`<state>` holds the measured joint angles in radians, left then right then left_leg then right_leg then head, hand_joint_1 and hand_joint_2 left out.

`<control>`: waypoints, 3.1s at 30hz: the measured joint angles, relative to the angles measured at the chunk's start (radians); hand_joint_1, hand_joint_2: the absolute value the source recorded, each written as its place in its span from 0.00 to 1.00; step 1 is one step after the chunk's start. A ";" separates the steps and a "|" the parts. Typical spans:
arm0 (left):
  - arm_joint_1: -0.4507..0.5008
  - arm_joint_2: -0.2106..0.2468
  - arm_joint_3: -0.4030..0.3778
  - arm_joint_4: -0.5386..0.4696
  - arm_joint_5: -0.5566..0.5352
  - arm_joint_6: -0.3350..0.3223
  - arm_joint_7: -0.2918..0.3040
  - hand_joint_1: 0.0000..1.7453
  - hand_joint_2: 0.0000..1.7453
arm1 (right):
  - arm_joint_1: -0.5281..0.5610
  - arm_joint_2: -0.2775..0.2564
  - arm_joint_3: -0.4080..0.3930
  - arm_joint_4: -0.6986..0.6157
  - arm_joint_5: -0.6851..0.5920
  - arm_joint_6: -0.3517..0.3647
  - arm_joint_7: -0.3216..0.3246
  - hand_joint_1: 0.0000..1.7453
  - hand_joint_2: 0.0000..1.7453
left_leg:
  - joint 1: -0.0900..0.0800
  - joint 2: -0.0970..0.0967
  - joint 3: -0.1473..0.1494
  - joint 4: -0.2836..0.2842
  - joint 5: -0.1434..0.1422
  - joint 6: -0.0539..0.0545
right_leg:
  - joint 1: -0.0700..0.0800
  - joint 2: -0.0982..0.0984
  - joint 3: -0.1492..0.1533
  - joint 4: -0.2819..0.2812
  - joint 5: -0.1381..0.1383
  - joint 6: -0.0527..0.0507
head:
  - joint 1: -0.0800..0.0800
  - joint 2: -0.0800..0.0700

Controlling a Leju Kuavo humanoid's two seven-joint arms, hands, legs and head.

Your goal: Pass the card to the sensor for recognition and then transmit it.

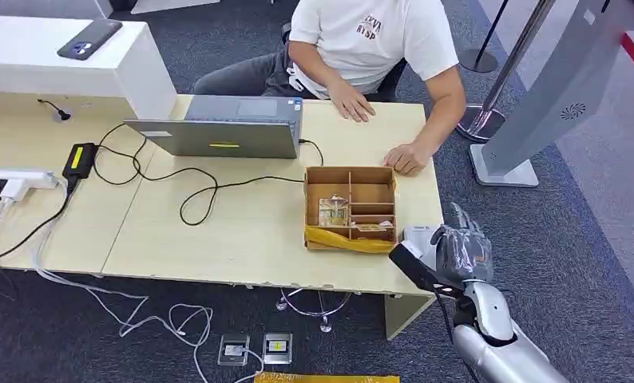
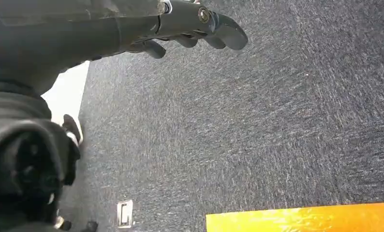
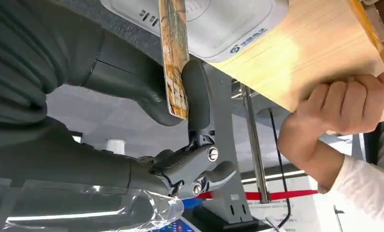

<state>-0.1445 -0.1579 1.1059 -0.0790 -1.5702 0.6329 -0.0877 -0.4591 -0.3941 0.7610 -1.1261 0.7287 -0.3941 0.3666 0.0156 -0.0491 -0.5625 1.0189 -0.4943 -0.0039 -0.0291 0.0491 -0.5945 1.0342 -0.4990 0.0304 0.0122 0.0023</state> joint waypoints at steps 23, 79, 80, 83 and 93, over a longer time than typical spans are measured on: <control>0.000 0.000 0.000 0.000 0.000 0.004 0.000 0.00 0.00 | 0.004 0.007 0.001 0.015 -0.020 -0.010 -0.002 1.00 1.00 | 0.000 0.000 0.002 0.000 0.000 0.000 | 0.000 0.000 0.002 0.000 0.000 0.000 | 0.000 0.000; 0.000 0.001 0.000 0.000 0.000 0.017 -0.016 0.00 0.00 | -0.257 0.007 0.021 -0.045 0.041 0.023 0.019 1.00 1.00 | 0.000 0.000 0.001 0.000 0.000 0.000 | 0.000 0.000 0.002 0.000 0.000 0.000 | 0.000 0.000; 0.000 0.001 0.000 0.000 0.000 0.017 -0.016 0.00 0.00 | -0.267 0.009 0.025 -0.043 0.037 0.025 0.021 1.00 1.00 | 0.000 0.000 0.001 0.000 0.000 0.000 | 0.000 0.000 0.002 0.000 0.000 0.000 | 0.000 0.000; 0.000 0.002 -0.001 0.000 0.000 0.017 -0.016 0.00 0.00 | -0.297 0.018 0.027 -0.036 0.031 0.030 0.022 1.00 1.00 | 0.000 0.000 0.001 0.000 0.000 0.000 | 0.000 0.000 0.002 0.000 0.000 0.000 | 0.000 0.000; -0.001 0.002 -0.012 0.000 0.000 0.016 -0.018 0.00 0.00 | -0.409 0.081 0.055 0.105 -0.012 0.018 0.006 1.00 1.00 | 0.000 -0.001 0.001 0.000 0.001 0.000 | 0.000 0.000 0.002 0.001 0.000 0.000 | 0.000 0.000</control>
<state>-0.1450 -0.1560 1.0941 -0.0790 -1.5702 0.6489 -0.1061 -0.8678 -0.3128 0.8163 -1.0213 0.7164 -0.3765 0.3727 0.0156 -0.0505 -0.5614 1.0189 -0.4936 -0.0041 -0.0291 0.0489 -0.5924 1.0348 -0.4986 0.0304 0.0122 0.0023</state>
